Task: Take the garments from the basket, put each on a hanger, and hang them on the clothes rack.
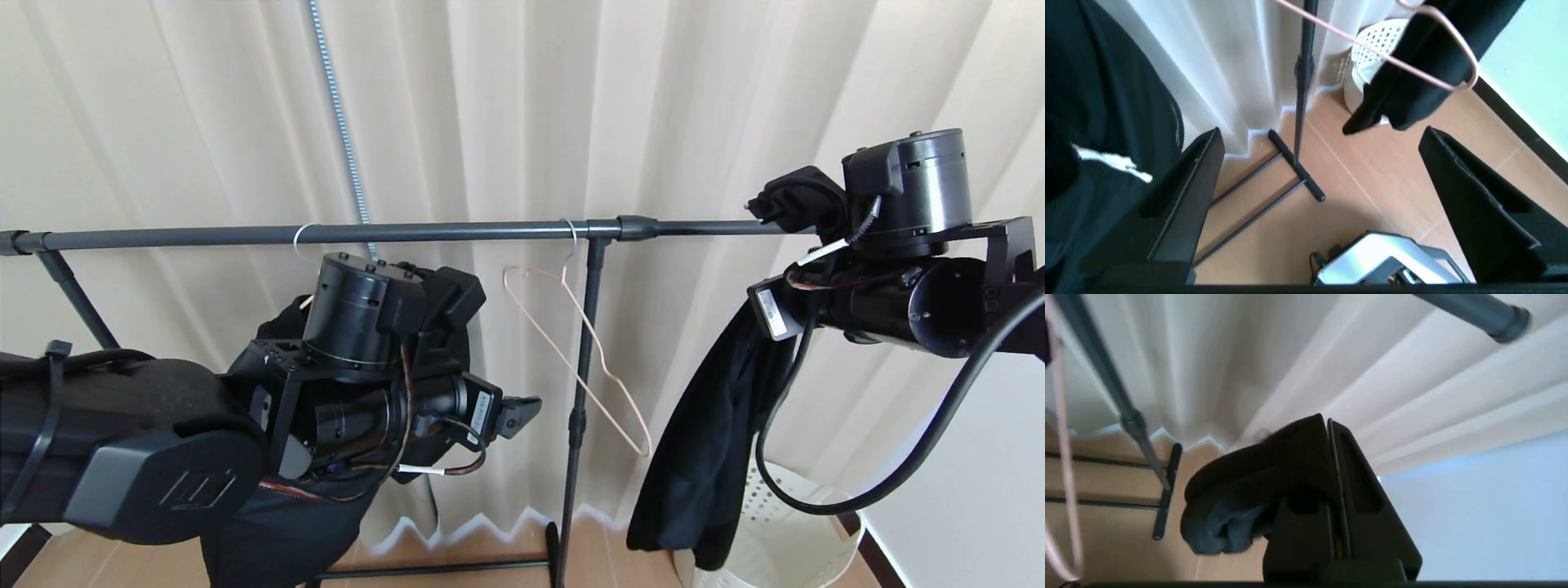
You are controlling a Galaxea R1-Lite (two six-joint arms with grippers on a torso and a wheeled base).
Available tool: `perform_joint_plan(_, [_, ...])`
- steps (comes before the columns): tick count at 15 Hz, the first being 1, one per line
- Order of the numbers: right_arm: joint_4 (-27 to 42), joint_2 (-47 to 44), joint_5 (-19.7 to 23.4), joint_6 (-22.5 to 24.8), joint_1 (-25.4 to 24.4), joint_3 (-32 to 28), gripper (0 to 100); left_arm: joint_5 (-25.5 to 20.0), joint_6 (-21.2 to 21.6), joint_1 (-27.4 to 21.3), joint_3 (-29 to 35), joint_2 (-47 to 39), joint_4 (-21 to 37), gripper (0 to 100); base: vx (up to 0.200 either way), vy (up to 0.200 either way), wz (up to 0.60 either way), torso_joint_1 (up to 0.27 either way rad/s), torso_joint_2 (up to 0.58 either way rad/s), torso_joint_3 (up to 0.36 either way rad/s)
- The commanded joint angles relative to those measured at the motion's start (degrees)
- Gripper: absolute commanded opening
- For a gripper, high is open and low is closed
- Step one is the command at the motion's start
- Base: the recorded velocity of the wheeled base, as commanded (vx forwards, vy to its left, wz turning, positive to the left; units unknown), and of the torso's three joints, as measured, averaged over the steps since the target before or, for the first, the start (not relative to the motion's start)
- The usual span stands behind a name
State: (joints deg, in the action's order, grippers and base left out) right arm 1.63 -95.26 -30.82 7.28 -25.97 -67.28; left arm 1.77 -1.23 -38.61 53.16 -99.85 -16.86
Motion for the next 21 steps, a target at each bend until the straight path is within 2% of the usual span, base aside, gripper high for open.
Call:
perform_joint_plan(1, [-0.05,0.07,0.06,0.02,-0.14,0.04,0,0.43,0.00,-0.59,-0.43,-0.08,0.07,100,0.000,-0.200,0.00,-0.007,0.01,0.007])
perform_joint_plan(9, [-0.05,-0.46,0.06,0.02,-0.14,0.04,0,1.66,-0.18,-1.56,-0.69,-0.87,-0.10,100,0.000,-0.200,0.00,-0.001,0.00,0.002])
perform_joint_plan(12, [-0.14,-0.63,0.06,0.02,-0.14,-0.04,0,1.84,0.09,-1.47,-0.43,-1.05,-0.28,100,0.000,0.000,0.00,0.000,0.00,0.000])
perform_joint_plan(13, [-0.14,-0.72,0.06,0.02,-0.14,-0.04,0,3.33,-0.09,-1.56,0.36,-1.75,-0.19,100,0.000,0.000,0.00,0.000,0.00,0.000])
perform_joint_plan(14, [-0.14,-0.81,0.06,0.02,-0.14,-0.04,0,7.02,-0.88,-1.56,2.56,-3.86,-0.10,100,0.000,0.000,0.00,0.000,0.00,0.000])
perform_joint_plan(16, [-0.14,-0.90,0.06,0.02,-0.14,-0.04,0,9.66,-6.50,-2.09,7.48,-7.72,0.69,100,0.000,0.000,0.00,0.000,0.00,0.000])
perform_joint_plan(19, [-0.40,-1.07,0.06,0.02,-0.14,-0.04,0,15.63,-14.50,-2.44,16.80,-13.35,5.96,100,0.000,0.000,0.00,0.000,0.00,0.000])
perform_joint_plan(21, [-0.49,-1.51,0.06,-0.07,-0.14,-0.04,0,17.04,-15.73,-2.44,19.00,-15.99,6.40,100,0.000,0.000,0.00,0.000,0.00,0.000])
